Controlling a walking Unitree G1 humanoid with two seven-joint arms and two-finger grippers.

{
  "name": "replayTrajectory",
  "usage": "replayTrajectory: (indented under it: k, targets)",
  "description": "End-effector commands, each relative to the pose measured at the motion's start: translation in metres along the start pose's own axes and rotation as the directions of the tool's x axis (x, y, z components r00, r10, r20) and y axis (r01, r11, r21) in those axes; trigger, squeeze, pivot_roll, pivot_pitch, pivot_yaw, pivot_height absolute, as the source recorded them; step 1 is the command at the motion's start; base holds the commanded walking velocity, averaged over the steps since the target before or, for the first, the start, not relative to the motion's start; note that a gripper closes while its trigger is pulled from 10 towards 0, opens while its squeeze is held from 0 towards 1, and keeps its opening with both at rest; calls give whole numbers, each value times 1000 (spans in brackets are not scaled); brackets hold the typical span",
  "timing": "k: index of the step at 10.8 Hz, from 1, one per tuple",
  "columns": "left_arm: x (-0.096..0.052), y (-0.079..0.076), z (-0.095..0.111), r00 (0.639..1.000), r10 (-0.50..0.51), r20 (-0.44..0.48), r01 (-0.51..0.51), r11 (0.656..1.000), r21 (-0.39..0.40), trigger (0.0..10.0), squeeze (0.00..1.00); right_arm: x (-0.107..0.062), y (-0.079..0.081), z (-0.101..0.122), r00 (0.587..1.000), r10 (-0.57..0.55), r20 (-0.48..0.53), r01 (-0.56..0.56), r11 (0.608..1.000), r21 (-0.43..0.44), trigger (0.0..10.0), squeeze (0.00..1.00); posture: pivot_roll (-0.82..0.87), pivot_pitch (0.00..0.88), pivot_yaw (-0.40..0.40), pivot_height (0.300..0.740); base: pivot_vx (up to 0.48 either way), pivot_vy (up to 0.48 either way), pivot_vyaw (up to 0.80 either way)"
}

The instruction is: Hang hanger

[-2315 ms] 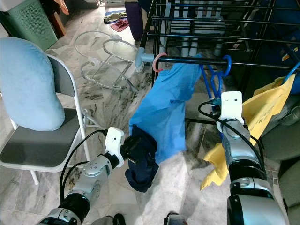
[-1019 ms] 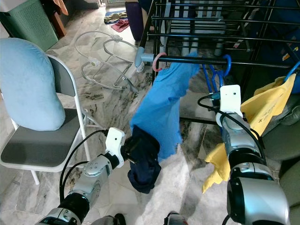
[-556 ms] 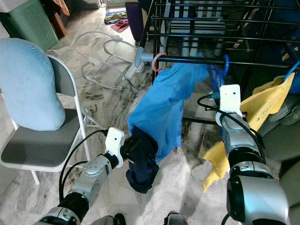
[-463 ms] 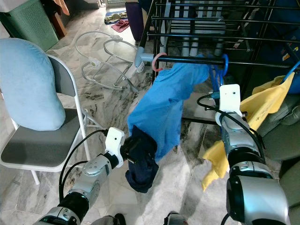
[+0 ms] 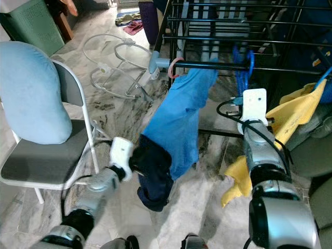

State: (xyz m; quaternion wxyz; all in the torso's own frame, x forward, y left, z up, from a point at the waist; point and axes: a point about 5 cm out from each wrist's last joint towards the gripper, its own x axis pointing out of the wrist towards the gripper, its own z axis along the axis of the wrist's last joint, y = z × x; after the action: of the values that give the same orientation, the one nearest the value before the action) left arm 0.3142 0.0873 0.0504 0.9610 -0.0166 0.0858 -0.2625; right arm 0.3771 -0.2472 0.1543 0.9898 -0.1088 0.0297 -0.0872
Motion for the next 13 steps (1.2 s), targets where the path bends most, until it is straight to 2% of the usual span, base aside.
replayTrajectory:
  k: [1, 2, 3, 4, 5, 6, 8, 9, 10, 11, 12, 13]
  targets:
    - [2, 0, 3, 1000, 2, 9, -2, 1000, 24, 10000, 0, -2, -2, 22, 992, -23, 128, 22, 1000, 10, 2000, 0, -130, 138, 84, 740, 0, 0, 0]
    - [2, -1, 4, 1000, 10, 13, -10, 999, 41, 10000, 0, -9, -1, 16, 990, -18, 138, 20, 1000, -12, 3961, 0, -130, 142, 89, 740, 0, 0, 0]
    - [0, 0, 1, 1000, 26, 3, -26, 999, 40, 10000, 0, -19, 0, 7, 988, -25, 153, 29, 999, -23, 9961, 0, -137, 148, 92, 740, 0, 0, 0]
    - [-2, 0, -4, 999, 41, -13, -40, 998, 43, 10000, 0, -28, 2, -5, 990, -17, 139, 22, 999, -37, 10000, 0, -142, 146, 92, 740, 0, 0, 0]
    - [-4, -1, -7, 999, 42, -17, -41, 998, 43, 10000, 0, -45, 6, -25, 994, 13, 106, -8, 999, -51, 10000, 0, -153, 147, 92, 740, 0, 0, 0]
    - [-3, -3, -7, 999, 35, -16, -34, 998, 56, 10000, 0, -66, 13, -42, 993, 67, 94, -56, 992, -113, 10000, 0, -159, 154, 93, 740, 0, 0, 0]
    - [-1, -4, -4, 999, 37, -10, -36, 997, 66, 10000, 0, -81, 22, -60, 998, 50, 49, -46, 996, -74, 10000, 0, -156, 154, 94, 740, 0, 0, 0]
    - [0, -3, -4, 999, 50, -5, -50, 997, 64, 10000, 0, -86, 25, -63, 998, 33, 61, -28, 995, -92, 10000, 0, -153, 150, 88, 740, 0, 0, 0]
    - [-2, 1, -5, 997, 77, -16, -77, 996, 42, 10000, 0, -94, 25, -68, 999, -26, 36, 27, 999, -19, 10000, 0, -160, 151, 86, 740, 0, 0, 0]
    - [-6, 4, -13, 994, 96, -51, -93, 994, 61, 10000, 0, -103, 26, -84, 998, -62, -18, 62, 998, -1, 10000, 0, -168, 154, 81, 740, 0, 0, 0]
    - [-5, 6, -15, 992, 110, -61, -107, 993, 51, 10000, 0, -107, 25, -100, 990, -97, -99, 102, 994, 46, 10000, 0, -166, 152, 77, 740, 0, 0, 0]
    - [-4, 8, -11, 990, 133, -47, -130, 990, 51, 10000, 0, -108, 28, -107, 986, -100, -135, 110, 992, 68, 10000, 0, -160, 151, 77, 740, 0, 0, 0]
